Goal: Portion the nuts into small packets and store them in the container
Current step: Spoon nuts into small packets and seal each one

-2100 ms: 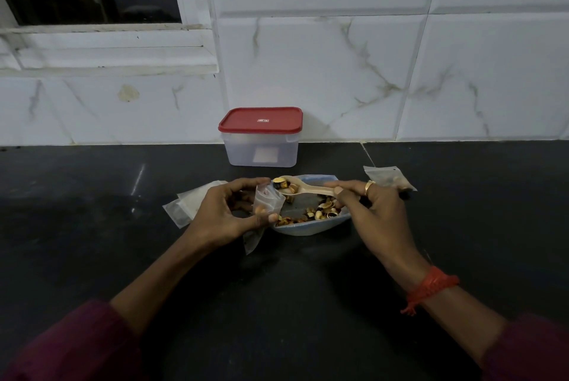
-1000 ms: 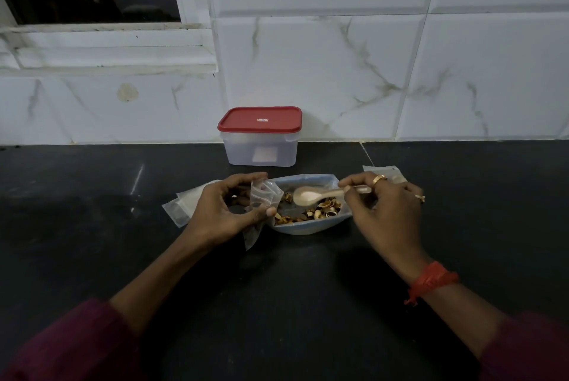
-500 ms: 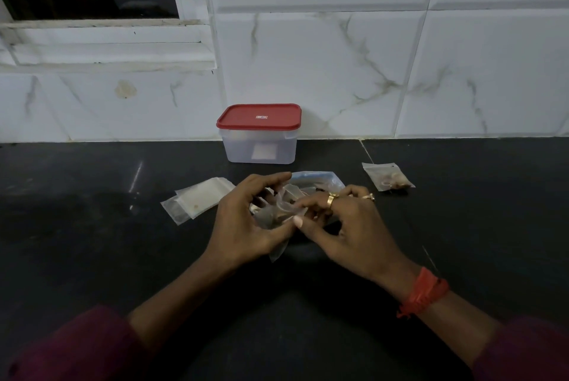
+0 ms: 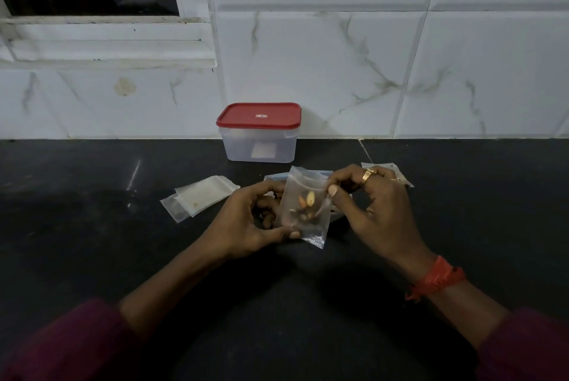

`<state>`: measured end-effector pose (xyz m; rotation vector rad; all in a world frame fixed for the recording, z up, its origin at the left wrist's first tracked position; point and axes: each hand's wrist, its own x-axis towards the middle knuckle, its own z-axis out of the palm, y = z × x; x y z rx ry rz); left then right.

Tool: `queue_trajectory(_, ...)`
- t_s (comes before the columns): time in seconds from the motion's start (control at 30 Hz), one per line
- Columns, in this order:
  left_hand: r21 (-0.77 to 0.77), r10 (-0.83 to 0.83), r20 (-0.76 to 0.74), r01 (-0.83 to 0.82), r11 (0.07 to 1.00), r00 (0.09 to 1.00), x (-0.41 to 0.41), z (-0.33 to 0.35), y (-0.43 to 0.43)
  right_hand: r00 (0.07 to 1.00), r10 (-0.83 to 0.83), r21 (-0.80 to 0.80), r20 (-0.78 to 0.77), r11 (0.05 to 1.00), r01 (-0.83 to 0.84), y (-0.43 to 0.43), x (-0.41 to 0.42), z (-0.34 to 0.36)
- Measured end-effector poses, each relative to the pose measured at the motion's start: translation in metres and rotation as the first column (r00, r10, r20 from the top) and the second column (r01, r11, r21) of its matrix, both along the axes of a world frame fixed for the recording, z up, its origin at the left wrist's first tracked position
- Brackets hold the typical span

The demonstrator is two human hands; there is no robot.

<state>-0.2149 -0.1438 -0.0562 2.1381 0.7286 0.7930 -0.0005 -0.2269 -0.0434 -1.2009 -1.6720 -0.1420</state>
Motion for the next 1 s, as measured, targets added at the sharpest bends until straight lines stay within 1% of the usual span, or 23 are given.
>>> queue_trajectory(0.1,0.025,0.005,-0.027,-0.004,1.000,1.000,-0.001,0.003,0.000,0.996,0.001,-0.007,-0.084,1.000,-0.002,0.003,0.003,-0.002)
queue_trajectory(0.2,-0.073,-0.053,-0.019,0.051,0.996,0.998,0.000,0.004,-0.005,0.993,0.040,-0.014,-0.113,0.999,-0.042,0.003,0.001,-0.003)
queue_trajectory(0.23,-0.102,-0.079,-0.023,0.076,0.992,0.997,0.000,0.004,-0.007,0.993,0.056,-0.019,-0.100,0.998,-0.058,0.003,0.000,-0.003)
queue_trajectory(0.3,-0.101,-0.105,-0.055,0.099,0.990,0.993,0.001,0.004,-0.008,0.995,0.081,-0.020,-0.052,0.996,-0.082,0.002,-0.001,-0.003)
queue_trajectory(0.4,-0.057,-0.058,-0.076,0.053,0.997,0.995,0.000,0.003,-0.006,0.998,0.055,0.054,0.038,0.997,-0.057,0.000,-0.005,-0.003)
queue_trajectory(0.47,-0.023,-0.034,-0.079,0.032,0.999,0.996,-0.002,0.000,-0.003,0.998,0.042,0.099,0.053,0.994,-0.048,-0.001,-0.005,-0.001)
queue_trajectory(0.5,-0.009,-0.032,-0.096,0.031,0.999,0.995,-0.004,0.000,-0.001,0.997,0.055,0.092,0.062,0.994,-0.060,-0.002,-0.004,0.000)
queue_trajectory(0.53,0.001,-0.044,-0.115,0.044,0.999,0.992,-0.006,0.001,0.001,0.993,0.080,0.052,0.088,0.995,-0.085,-0.002,-0.002,0.000)
queue_trajectory(0.6,-0.039,-0.091,-0.129,0.087,0.995,0.987,-0.012,0.003,0.005,0.969,0.149,-0.100,0.195,0.986,-0.132,-0.001,0.004,-0.004)
queue_trajectory(0.63,-0.066,-0.117,-0.135,0.109,0.992,0.984,-0.015,0.005,0.006,0.953,0.168,-0.166,0.252,0.978,-0.128,0.000,0.006,-0.008)
queue_trajectory(0.67,-0.083,-0.142,-0.149,0.131,0.988,0.979,-0.017,0.007,0.006,0.943,0.170,-0.192,0.285,0.974,-0.117,0.001,0.007,-0.011)
queue_trajectory(0.73,-0.085,-0.159,-0.160,0.147,0.986,0.974,-0.017,0.009,0.004,0.952,0.145,-0.143,0.268,0.984,-0.109,0.002,0.008,-0.011)
queue_trajectory(0.8,-0.066,-0.123,-0.124,0.115,0.991,0.985,-0.016,0.006,0.005,0.965,0.124,-0.066,0.230,0.992,-0.112,0.001,0.010,-0.004)
queue_trajectory(0.83,-0.065,-0.110,-0.096,0.104,0.992,0.989,-0.016,0.005,0.006,0.964,0.136,-0.067,0.230,0.990,-0.124,0.000,0.012,-0.001)
queue_trajectory(0.87,-0.069,-0.109,-0.067,0.104,0.992,0.992,-0.016,0.003,0.007,0.954,0.163,-0.109,0.251,0.984,-0.140,0.000,0.014,0.000)
queue_trajectory(0.93,-0.074,-0.104,-0.037,0.101,0.992,0.994,-0.016,0.001,0.008,0.920,0.237,-0.266,0.313,0.951,-0.155,-0.002,0.016,-0.001)
queue_trajectory(0.97,-0.073,-0.098,-0.038,0.095,0.993,0.995,-0.016,0.001,0.008,0.911,0.254,-0.295,0.324,0.943,-0.157,-0.002,0.017,-0.004)
queue_trajectory(1.0,-0.077,-0.097,-0.038,0.094,0.993,0.995,-0.016,0.000,0.009,0.918,0.252,-0.278,0.306,0.946,-0.167,-0.002,0.018,-0.004)
